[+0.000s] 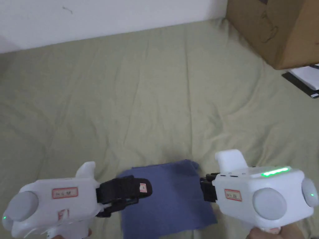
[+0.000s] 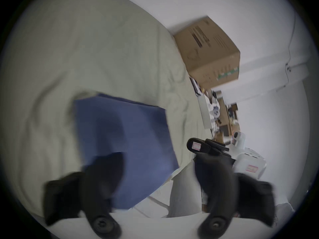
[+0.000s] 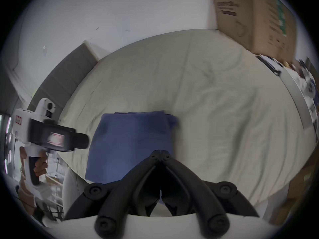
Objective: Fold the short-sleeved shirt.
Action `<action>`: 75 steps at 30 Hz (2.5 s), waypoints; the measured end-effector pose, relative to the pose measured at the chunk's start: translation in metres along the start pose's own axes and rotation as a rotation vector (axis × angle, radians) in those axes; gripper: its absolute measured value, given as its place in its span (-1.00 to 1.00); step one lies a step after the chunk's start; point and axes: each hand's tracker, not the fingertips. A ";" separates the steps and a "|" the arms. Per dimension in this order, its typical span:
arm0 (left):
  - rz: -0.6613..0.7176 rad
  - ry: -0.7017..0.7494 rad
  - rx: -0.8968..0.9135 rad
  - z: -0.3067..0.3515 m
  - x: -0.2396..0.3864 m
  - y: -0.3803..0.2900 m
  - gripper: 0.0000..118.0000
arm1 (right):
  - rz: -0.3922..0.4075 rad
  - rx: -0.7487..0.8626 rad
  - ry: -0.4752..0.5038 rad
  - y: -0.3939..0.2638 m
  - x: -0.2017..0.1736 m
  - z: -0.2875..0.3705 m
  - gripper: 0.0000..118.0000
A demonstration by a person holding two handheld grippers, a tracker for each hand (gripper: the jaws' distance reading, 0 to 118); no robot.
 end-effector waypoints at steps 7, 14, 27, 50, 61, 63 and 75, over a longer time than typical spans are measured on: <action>0.118 0.050 0.030 0.024 -0.049 -0.016 0.89 | 0.198 -0.099 -0.059 0.003 -0.041 -0.062 -1.00; 0.114 -0.043 -0.090 -0.032 -0.070 -0.001 0.89 | 0.115 -0.096 -0.038 0.004 -0.029 -0.060 -1.00; 0.248 -0.110 -0.107 -0.090 -0.084 0.014 -0.58 | 0.057 -0.060 -0.068 -0.001 -0.030 -0.053 -1.00; 0.019 0.859 0.054 0.231 -0.191 0.120 -0.58 | 0.092 0.461 -0.295 0.021 -0.116 0.031 -1.00; 0.014 1.126 0.167 0.252 -0.207 0.131 0.44 | 0.147 0.381 -0.286 0.028 -0.128 0.022 -1.00; 0.037 1.031 0.212 0.259 -0.193 0.122 0.40 | 0.146 0.378 -0.282 0.028 -0.123 0.024 -1.00; -0.257 0.741 0.554 0.200 -0.004 0.012 -1.00 | 0.091 0.469 -0.305 0.023 -0.091 0.057 -1.00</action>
